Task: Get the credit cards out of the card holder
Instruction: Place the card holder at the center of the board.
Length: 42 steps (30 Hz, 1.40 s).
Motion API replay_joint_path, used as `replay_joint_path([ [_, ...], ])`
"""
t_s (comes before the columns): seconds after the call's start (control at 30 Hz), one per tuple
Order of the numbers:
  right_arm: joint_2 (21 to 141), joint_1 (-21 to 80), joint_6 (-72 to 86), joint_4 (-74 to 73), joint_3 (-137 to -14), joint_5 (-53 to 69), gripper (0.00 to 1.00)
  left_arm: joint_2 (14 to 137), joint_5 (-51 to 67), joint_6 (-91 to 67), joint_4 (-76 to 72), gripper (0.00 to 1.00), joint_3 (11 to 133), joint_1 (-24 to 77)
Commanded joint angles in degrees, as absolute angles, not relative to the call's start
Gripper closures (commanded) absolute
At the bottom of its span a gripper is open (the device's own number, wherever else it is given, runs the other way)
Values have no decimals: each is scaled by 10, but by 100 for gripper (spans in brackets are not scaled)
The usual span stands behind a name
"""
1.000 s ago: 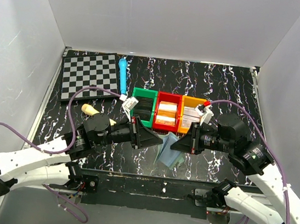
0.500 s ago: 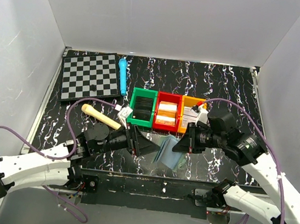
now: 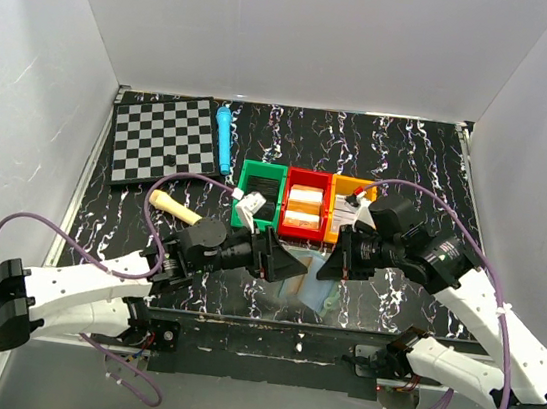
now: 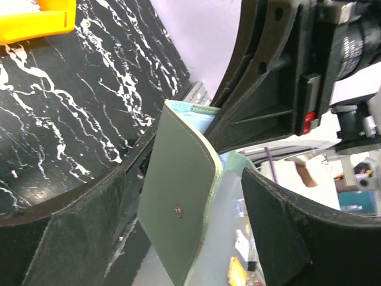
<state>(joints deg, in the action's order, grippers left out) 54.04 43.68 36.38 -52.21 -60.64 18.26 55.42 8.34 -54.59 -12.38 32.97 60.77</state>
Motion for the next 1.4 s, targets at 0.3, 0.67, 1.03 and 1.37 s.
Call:
replay_joint_path([
  [0.3,526,439,359,-464,-600,218,99,528,75,-518,-89,75,312,613],
  [0.67,533,439,347,-489,-596,164,44,550,20,-514,-19,100,326,613],
  [1.03,487,438,342,-512,-599,78,39,681,8,-526,-20,100,369,612],
  [1.37,425,438,368,-341,-439,74,47,784,-40,-542,-72,100,376,593],
])
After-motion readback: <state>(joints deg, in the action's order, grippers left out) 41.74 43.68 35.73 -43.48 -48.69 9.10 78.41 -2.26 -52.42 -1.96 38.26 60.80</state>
